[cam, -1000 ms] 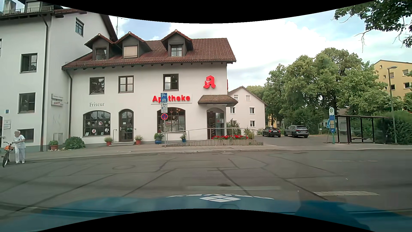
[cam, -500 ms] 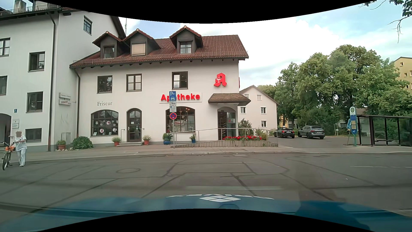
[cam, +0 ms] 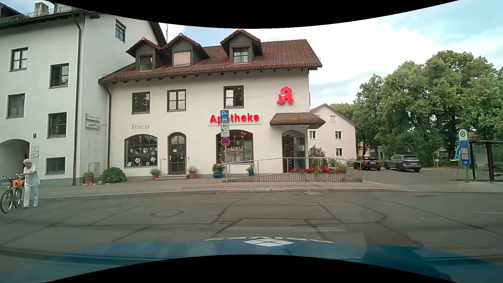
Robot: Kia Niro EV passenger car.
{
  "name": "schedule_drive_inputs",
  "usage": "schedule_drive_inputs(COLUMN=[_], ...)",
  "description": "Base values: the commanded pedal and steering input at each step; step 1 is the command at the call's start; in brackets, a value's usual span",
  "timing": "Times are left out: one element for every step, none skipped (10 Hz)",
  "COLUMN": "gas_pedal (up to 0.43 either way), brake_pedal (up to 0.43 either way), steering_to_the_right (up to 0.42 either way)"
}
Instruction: Follow the waypoints while adhering to traffic rules and regulations
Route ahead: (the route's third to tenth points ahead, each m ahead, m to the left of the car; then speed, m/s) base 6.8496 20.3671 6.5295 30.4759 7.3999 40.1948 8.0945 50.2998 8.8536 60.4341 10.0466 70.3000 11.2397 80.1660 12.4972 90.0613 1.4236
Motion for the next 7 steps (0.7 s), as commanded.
schedule_drive_inputs(gas_pedal=[0.169, 0.008, 0.0, 0.0, 0.0, 0.0, 0.0], brake_pedal=[0.0, 0.0, 0.0, 0.067, 0.152, 0.177, 0.195], steering_to_the_right=[-0.56, -0.581, -0.576, -0.562, -0.552, -0.54, -0.53])
